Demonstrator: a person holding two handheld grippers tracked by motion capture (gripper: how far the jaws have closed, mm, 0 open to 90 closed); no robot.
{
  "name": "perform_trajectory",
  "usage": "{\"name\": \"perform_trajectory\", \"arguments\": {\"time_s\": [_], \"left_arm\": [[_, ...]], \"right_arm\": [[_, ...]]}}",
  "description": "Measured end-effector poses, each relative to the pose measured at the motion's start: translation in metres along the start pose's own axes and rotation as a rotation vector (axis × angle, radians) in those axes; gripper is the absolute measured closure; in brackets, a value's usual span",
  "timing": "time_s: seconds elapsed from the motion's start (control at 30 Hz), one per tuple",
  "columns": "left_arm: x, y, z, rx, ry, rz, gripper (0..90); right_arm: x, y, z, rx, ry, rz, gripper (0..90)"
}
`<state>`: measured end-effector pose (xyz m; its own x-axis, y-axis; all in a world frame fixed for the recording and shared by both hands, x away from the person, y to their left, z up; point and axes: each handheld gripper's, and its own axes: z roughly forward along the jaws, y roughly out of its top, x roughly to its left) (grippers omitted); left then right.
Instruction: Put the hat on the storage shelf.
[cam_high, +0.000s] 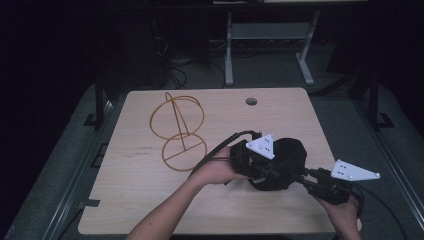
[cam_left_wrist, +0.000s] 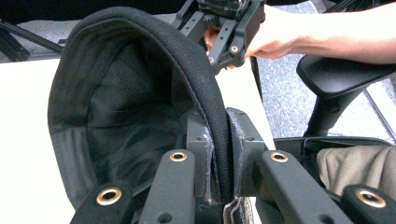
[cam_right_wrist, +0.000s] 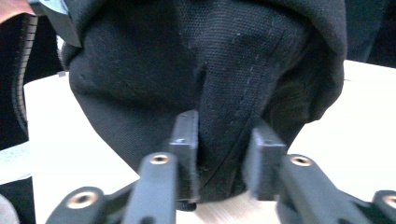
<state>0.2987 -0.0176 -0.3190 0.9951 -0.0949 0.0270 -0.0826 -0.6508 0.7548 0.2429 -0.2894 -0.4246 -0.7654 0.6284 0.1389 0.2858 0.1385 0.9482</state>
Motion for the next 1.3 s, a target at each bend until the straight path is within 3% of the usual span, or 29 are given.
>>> {"name": "perform_trajectory", "arguments": {"time_s": [0.03, 0.13, 0.53, 0.67, 0.87, 1.17, 1.3], "left_arm": [[0.0, -0.001, 0.0, 0.002, 0.004, 0.0, 80.1], [-0.001, -0.003, -0.001, 0.013, 0.02, 0.001, 78.4], [-0.005, -0.012, -0.014, 0.046, 0.102, -0.01, 64.7], [-0.006, -0.023, -0.022, 0.024, 0.131, -0.044, 64.2], [-0.008, -0.035, -0.03, 0.014, 0.153, -0.055, 62.4], [-0.018, -0.055, -0.045, -0.021, 0.186, -0.08, 58.2], [-0.023, -0.066, -0.047, -0.013, 0.202, -0.093, 55.3]], "right_arm": [[0.0, 0.001, 0.0, 0.004, 0.01, -0.004, 79.0], [0.0, 0.003, 0.0, 0.014, 0.016, -0.003, 81.4], [-0.002, 0.017, -0.011, 0.004, 0.017, 0.026, 83.2], [-0.004, 0.022, -0.019, -0.004, 0.001, 0.024, 83.4], [-0.007, 0.026, -0.026, -0.012, -0.006, 0.044, 83.5], [-0.012, 0.042, -0.034, 0.0, -0.02, 0.02, 83.3], [-0.014, 0.046, -0.034, 0.009, -0.018, 0.018, 83.3]]}}
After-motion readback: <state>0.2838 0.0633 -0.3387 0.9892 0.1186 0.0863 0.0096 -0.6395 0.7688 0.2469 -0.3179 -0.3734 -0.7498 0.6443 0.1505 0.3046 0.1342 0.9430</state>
